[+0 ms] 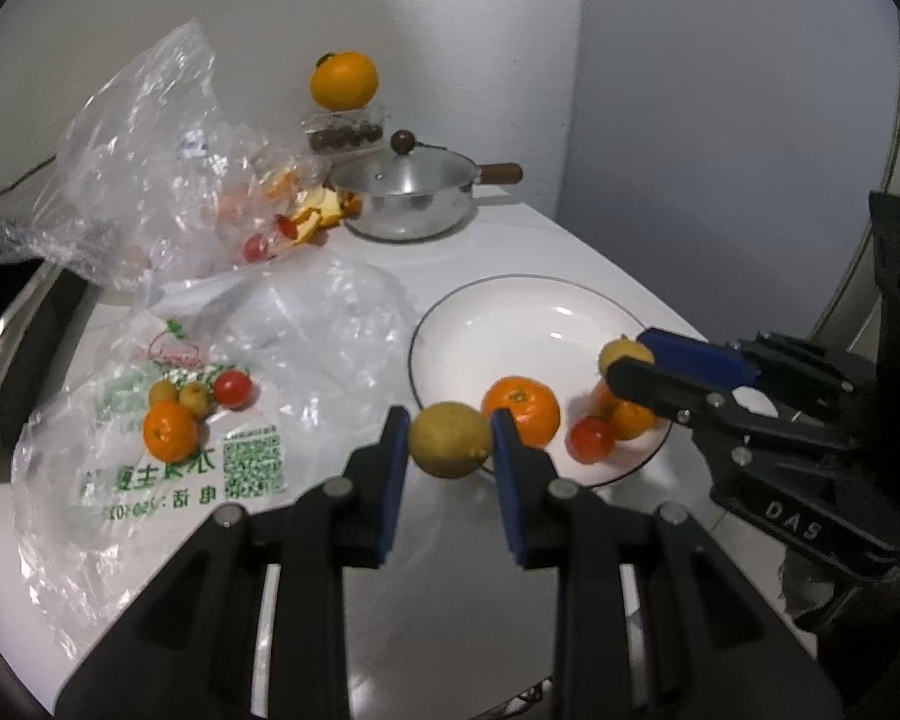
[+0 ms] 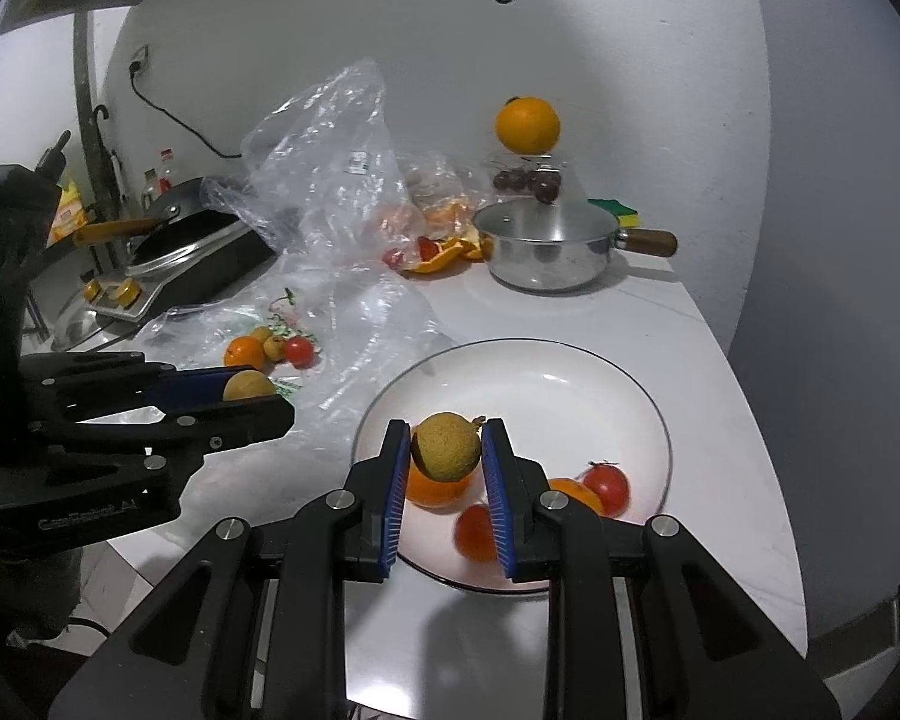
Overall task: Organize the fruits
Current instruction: 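Carry both yellow fruits in the left and right grippers over the white plate, then lower the yellow fruits onto the plate and open both grippers, then move both grippers back over the plastic bag toward the orange and tomato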
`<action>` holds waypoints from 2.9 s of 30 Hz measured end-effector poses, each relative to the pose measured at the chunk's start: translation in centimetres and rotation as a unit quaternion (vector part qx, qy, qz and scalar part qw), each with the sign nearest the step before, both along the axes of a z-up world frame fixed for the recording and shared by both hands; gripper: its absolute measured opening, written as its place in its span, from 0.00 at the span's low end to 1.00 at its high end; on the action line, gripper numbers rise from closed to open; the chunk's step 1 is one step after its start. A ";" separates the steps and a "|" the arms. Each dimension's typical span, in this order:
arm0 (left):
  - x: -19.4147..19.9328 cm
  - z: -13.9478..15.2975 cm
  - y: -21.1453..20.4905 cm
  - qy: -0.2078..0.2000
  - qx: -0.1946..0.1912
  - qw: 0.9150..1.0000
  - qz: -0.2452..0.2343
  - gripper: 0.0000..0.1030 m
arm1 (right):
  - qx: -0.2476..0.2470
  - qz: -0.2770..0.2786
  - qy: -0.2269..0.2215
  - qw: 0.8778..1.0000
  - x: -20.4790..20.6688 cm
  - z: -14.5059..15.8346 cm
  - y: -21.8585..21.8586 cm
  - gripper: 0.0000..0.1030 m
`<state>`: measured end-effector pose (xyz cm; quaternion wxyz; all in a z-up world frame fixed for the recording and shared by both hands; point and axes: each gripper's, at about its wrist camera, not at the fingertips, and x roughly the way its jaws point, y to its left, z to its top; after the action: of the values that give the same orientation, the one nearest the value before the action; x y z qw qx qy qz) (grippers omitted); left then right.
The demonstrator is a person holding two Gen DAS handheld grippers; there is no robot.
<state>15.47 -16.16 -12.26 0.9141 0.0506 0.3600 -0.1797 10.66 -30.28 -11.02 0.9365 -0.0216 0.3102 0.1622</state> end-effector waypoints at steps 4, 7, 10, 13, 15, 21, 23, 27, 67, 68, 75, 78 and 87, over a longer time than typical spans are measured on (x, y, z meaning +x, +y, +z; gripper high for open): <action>0.1 0.1 -1.3 -0.002 0.005 1.000 -0.012 0.27 | 0.002 -0.010 0.000 1.000 0.3 -0.2 -1.4 0.26; 0.3 0.0 -2.0 -0.001 0.008 1.000 -0.021 0.27 | 0.003 -0.018 0.001 1.000 0.4 -0.3 -2.3 0.25; 0.6 0.0 -2.9 0.000 0.009 1.000 -0.030 0.27 | 0.002 -0.027 0.002 1.000 0.6 -0.4 -3.2 0.26; 1.0 -0.1 -3.6 -0.001 0.011 0.999 -0.037 0.27 | 0.003 -0.035 0.004 0.999 0.9 -0.6 -4.1 0.26; 1.3 -0.2 -4.1 0.000 0.012 0.999 -0.042 0.27 | 0.004 -0.039 0.005 0.999 1.1 -0.7 -4.5 0.26; 2.0 -0.6 -5.5 -0.001 0.019 0.998 -0.055 0.27 | 0.007 -0.049 0.009 0.999 1.8 -1.1 -5.9 0.26; 2.3 -0.7 -6.0 -0.003 0.023 0.998 -0.058 0.27 | 0.009 -0.052 0.010 0.999 2.0 -1.2 -6.4 0.25; 2.7 -1.1 -6.8 -0.002 0.032 0.997 -0.064 0.27 | 0.012 -0.057 0.012 0.998 2.5 -1.5 -7.2 0.26; 5.0 -2.7 -7.7 0.027 0.025 0.998 -0.056 0.29 | -0.004 -0.055 0.032 0.998 5.1 -2.6 -7.1 0.26; 4.9 -2.5 -7.6 0.026 0.024 0.998 -0.055 0.29 | -0.005 -0.056 0.031 0.998 5.0 -2.5 -7.1 0.26; 3.4 -1.5 -6.2 0.015 0.016 0.999 -0.046 0.30 | -0.012 -0.054 0.017 0.998 3.7 -1.1 -5.9 0.26; 2.8 -1.0 -5.3 0.010 0.011 0.999 -0.041 0.30 | -0.015 -0.051 0.011 0.999 3.1 -0.5 -5.2 0.26; 1.1 0.4 -2.3 -0.005 0.001 1.000 -0.026 0.34 | -0.021 -0.043 -0.004 0.999 1.3 1.2 -3.0 0.26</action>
<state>16.54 -18.47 -11.86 0.9108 0.0614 0.3545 -0.2025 12.01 -33.28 -9.85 0.9430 -0.0291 0.3108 0.1154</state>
